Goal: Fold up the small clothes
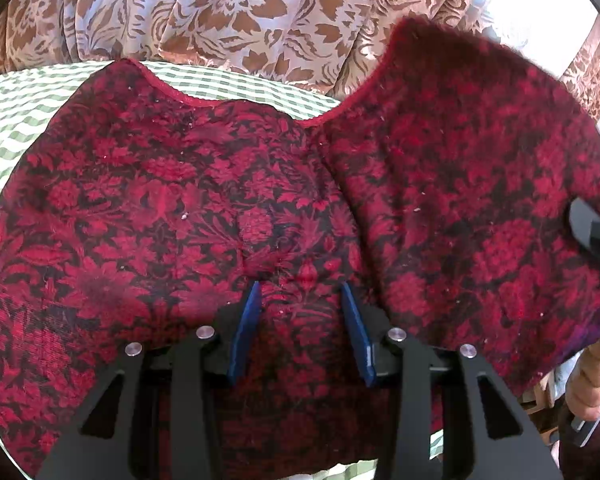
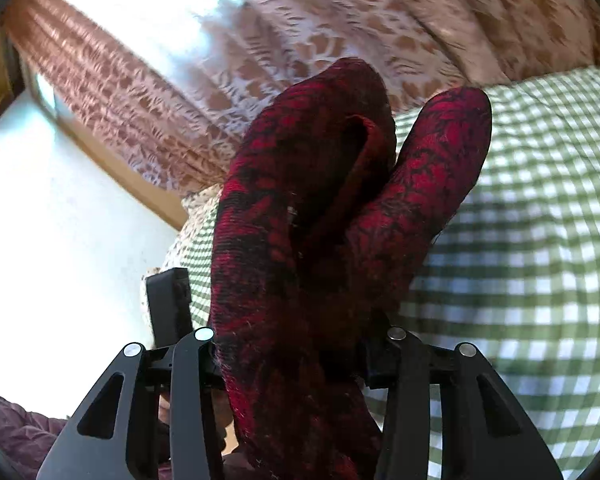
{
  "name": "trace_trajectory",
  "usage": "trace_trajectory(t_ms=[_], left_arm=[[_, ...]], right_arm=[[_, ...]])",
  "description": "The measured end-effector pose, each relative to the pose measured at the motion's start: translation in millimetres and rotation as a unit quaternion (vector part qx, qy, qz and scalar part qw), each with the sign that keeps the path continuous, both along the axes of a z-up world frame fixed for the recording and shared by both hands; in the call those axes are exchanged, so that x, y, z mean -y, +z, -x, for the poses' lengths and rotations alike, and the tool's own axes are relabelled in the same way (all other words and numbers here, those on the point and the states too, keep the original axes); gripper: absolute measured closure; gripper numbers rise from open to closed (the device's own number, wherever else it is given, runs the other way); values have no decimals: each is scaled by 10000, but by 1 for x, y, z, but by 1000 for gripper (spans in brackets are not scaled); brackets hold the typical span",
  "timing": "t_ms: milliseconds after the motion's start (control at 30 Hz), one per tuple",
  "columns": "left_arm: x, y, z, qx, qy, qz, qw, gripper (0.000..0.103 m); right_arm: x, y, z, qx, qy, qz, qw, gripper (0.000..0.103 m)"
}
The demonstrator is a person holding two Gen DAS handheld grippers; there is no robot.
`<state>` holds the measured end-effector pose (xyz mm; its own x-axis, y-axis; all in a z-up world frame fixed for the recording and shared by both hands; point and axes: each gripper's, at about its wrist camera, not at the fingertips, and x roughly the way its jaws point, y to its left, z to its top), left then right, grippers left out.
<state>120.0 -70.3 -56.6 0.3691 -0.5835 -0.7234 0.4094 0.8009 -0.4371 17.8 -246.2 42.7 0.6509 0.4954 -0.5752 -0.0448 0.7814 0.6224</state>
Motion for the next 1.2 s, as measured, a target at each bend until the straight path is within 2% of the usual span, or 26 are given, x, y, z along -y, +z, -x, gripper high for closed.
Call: trace_trajectory(t_ms=[400, 467, 567, 700, 833, 867, 967, 1100, 1200], left_arm=[[-23, 10, -2, -170, 103, 440, 9988, 68], [-36, 17, 0, -127, 174, 407, 9989, 68], [-66, 33, 6, 169, 341, 314, 9988, 68], [-110, 29, 13, 184, 632, 323, 9973, 73], [-136, 4, 14, -252, 561, 754, 9953, 80], [-138, -1, 13, -322, 591, 819, 9944, 86], [-149, -16, 4, -648, 730, 1337, 9862, 91], [-162, -19, 2, -842, 807, 1716, 9782, 92], [-184, -12, 3, -802, 1020, 1905, 9731, 88]], right_arm=[[-33, 12, -26, -194, 4, 447, 9988, 62], [-33, 12, -28, -242, -49, 500, 9984, 63], [-34, 16, -30, -317, -149, 593, 9976, 63], [-46, 24, -39, -357, -158, 836, 9957, 63], [-79, 33, -55, -264, 61, 1212, 9923, 63], [-86, 33, -59, -248, 127, 1254, 9917, 63], [-124, 29, -72, -185, 509, 1624, 9852, 63], [-174, 7, -83, -227, 987, 2094, 9726, 63], [-209, -10, -80, -70, 1254, 2669, 9555, 63]])
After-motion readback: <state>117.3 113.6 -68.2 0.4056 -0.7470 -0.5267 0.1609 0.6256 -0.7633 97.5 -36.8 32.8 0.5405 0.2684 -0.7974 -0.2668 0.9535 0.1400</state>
